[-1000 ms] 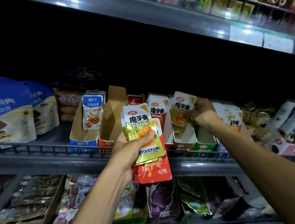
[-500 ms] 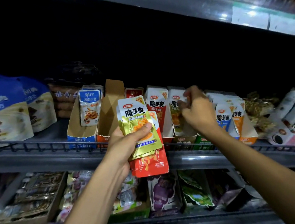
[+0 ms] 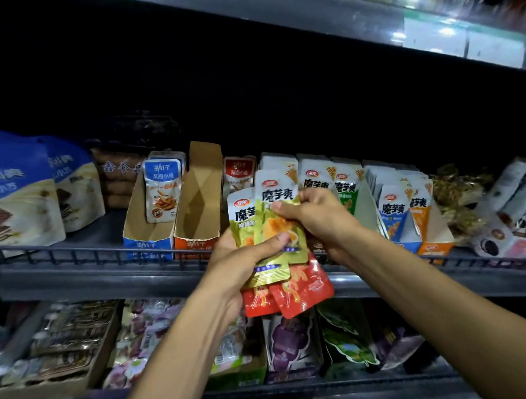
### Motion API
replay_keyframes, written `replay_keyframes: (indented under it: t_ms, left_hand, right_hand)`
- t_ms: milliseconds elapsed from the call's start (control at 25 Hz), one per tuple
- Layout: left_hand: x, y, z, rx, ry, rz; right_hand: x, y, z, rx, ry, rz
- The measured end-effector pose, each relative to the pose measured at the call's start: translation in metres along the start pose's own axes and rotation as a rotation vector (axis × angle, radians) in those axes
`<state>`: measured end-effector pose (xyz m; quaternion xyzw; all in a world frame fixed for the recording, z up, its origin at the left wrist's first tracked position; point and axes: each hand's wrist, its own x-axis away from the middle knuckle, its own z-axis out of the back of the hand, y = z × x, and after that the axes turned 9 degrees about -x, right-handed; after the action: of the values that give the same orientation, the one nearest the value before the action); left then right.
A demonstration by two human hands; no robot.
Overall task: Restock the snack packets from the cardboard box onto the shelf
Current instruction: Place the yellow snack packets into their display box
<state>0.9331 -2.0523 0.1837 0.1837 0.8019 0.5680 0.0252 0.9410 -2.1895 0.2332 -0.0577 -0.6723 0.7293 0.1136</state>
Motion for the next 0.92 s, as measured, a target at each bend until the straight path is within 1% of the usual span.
replay_keyframes:
  t_ms: [80,240,320,440,520,560,600,680,760,840,880,920]
  left_hand:
    - [-0.001,0.002,0.001,-0.008,-0.032,-0.009]
    - [-0.004,0.001,0.003,-0.047,-0.043,-0.013]
    - [-0.005,0.001,0.003,-0.031,-0.023,0.003]
    - [-0.009,0.001,0.004,0.024,0.044,0.019]
    - [-0.011,0.002,0.006,0.058,0.072,0.023]
    - [-0.012,0.003,0.007,0.069,0.077,0.023]
    - [-0.012,0.004,0.007,0.075,0.077,0.02]
    - [-0.012,0.005,0.007,0.074,0.075,0.014]
    - [-0.01,0.004,0.005,0.059,0.074,0.012]
    - [-0.01,0.003,0.004,0.049,0.07,0.007]
    - [-0.01,0.003,0.004,0.046,0.068,0.005]
    - [-0.01,0.003,0.004,0.044,0.067,0.005]
  right_hand:
    - [-0.004,0.002,0.002,-0.179,0.113,-0.008]
    - [-0.014,0.007,0.002,-0.484,0.286,-0.1]
    - [-0.027,0.009,0.016,-0.442,0.367,-0.022]
    - [-0.044,-0.002,0.051,-0.349,0.487,0.18]
    - [-0.05,-0.01,0.07,-0.223,0.523,0.275]
    - [-0.051,-0.013,0.075,-0.14,0.507,0.312]
    - [-0.054,-0.013,0.077,-0.084,0.463,0.346]
    - [-0.06,-0.005,0.079,0.012,0.36,0.347]
    - [-0.068,0.01,0.079,0.18,0.312,0.357]
    - [-0.076,0.026,0.08,0.546,0.359,0.433]
    - [-0.08,0.032,0.081,0.745,0.411,0.466]
    - [-0.081,0.035,0.08,0.893,0.473,0.484]
